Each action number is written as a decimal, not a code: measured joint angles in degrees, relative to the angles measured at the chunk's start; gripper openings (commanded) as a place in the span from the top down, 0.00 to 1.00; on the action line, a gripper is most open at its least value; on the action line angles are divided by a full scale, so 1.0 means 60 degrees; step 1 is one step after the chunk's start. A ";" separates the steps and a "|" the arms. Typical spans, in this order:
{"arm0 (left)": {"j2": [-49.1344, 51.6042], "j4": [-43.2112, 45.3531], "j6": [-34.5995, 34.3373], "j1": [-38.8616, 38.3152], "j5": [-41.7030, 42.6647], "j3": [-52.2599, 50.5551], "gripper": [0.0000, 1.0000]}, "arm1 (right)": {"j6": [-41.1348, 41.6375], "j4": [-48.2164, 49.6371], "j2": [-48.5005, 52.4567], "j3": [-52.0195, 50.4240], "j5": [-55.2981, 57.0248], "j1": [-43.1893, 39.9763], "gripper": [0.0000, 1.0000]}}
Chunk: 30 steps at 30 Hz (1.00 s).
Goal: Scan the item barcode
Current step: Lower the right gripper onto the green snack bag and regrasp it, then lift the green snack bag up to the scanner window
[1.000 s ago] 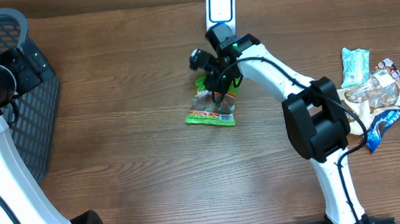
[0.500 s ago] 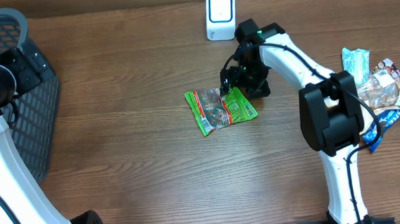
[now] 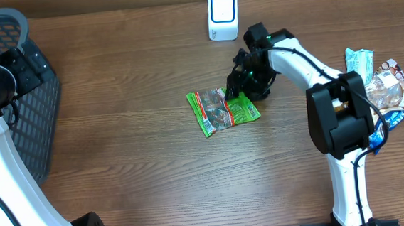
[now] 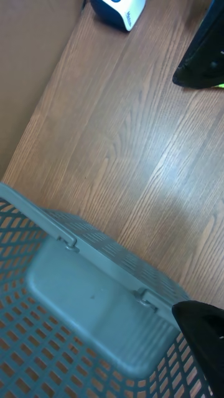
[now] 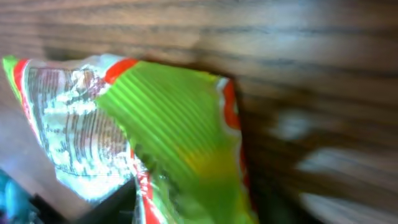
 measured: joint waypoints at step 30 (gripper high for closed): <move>0.0000 0.0004 0.0000 0.0000 0.0000 0.0000 0.00 | -0.0291 -0.0087 -0.2736 -0.0182 -0.6215 -0.2310 0.96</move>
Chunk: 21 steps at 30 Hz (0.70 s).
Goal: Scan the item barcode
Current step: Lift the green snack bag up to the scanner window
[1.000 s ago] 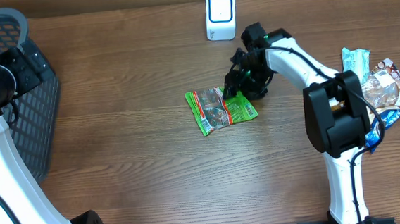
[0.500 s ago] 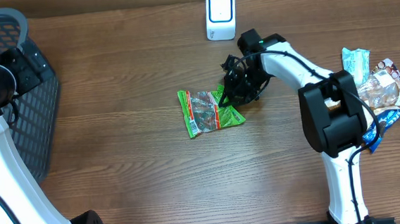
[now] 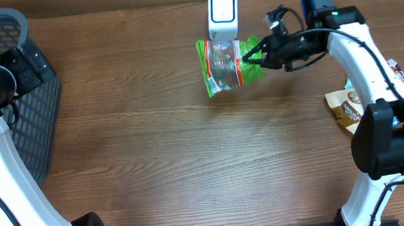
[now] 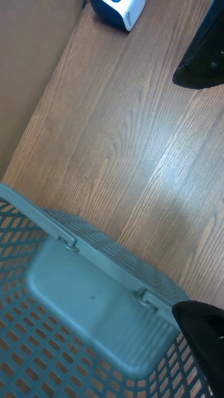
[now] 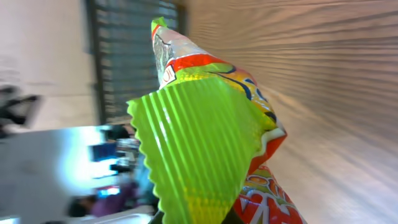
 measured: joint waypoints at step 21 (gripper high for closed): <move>0.0000 -0.0004 0.0000 0.0000 0.0000 0.0000 0.00 | 0.2310 0.2138 0.0007 -0.0004 -0.3366 -0.1246 0.96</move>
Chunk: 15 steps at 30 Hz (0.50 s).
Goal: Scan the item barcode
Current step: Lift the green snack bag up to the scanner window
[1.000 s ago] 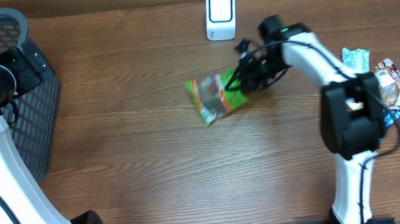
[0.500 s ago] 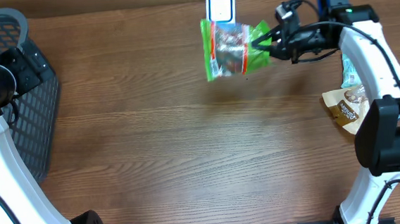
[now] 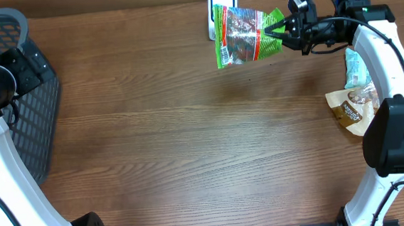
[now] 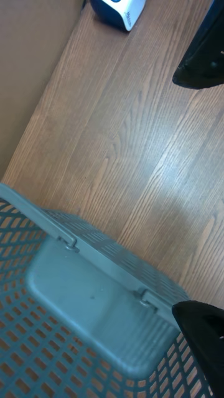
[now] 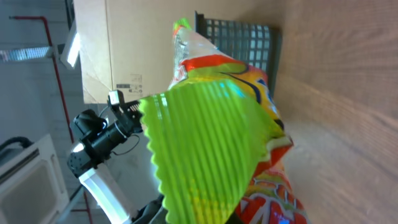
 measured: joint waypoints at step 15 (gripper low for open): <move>0.0000 0.0004 0.0000 0.0000 0.0000 0.0000 0.00 | 0.0922 0.3195 -0.0004 0.0000 1.1344 0.2233 0.96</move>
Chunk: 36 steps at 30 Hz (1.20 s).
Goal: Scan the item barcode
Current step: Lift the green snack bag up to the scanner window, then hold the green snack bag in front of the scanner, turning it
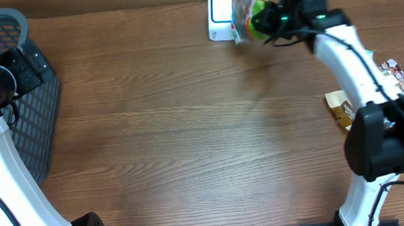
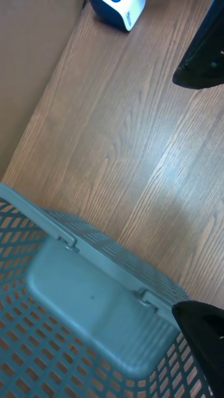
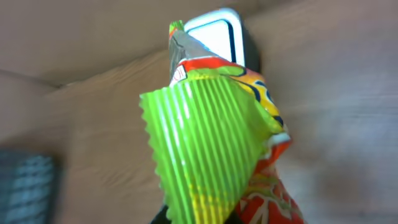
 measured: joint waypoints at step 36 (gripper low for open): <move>0.0000 -0.0004 0.0000 0.0000 0.0000 0.0000 0.00 | -0.8892 0.7512 0.1971 -0.0015 0.8663 0.2688 0.96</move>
